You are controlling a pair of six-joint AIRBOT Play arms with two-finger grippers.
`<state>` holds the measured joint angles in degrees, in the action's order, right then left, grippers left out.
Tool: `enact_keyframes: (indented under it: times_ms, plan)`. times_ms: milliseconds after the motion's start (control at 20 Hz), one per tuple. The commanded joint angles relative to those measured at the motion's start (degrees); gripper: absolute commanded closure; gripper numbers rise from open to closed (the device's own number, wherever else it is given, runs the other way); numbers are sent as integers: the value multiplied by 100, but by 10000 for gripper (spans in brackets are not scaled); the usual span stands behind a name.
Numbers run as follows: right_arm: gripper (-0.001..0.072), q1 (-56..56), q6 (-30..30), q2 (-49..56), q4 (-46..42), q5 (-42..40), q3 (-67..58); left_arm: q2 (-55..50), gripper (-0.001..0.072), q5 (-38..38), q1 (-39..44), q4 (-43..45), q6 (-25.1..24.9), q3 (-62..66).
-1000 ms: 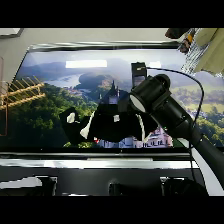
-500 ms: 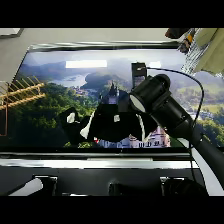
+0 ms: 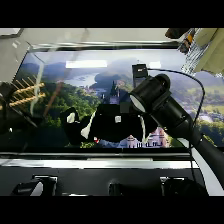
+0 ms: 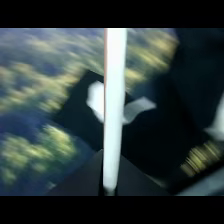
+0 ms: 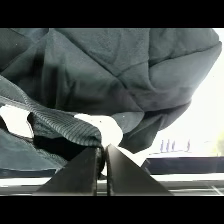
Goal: Fold the clothes and pants, and hang the long-sleeved shirts on hangers.
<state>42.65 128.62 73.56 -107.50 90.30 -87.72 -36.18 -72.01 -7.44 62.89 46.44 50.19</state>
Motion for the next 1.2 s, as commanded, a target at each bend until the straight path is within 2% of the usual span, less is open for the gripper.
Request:
enact_keyframes:
  times_ms: [0,50,150,400,700,900,1150]
  plan:
    - [660,4,-72,2,-122,42,2,621,679,-1528,597,9,48,-308]
    - [660,4,-70,2,-166,44,2,706,679,-1845,710,33,177,-378]
    - [660,4,-70,2,-197,52,2,846,679,-2017,896,35,459,-507]
    - [661,4,-37,2,-531,133,2,953,679,-2319,1187,280,459,-625]
    - [661,4,57,205,-1010,0,2,951,679,-2334,1255,332,459,-625]
    - [661,4,595,264,-1211,-494,2,916,679,-2271,1255,332,459,-627]
    - [661,2,667,275,-1338,-798,2,651,679,-2037,1303,332,455,-774]
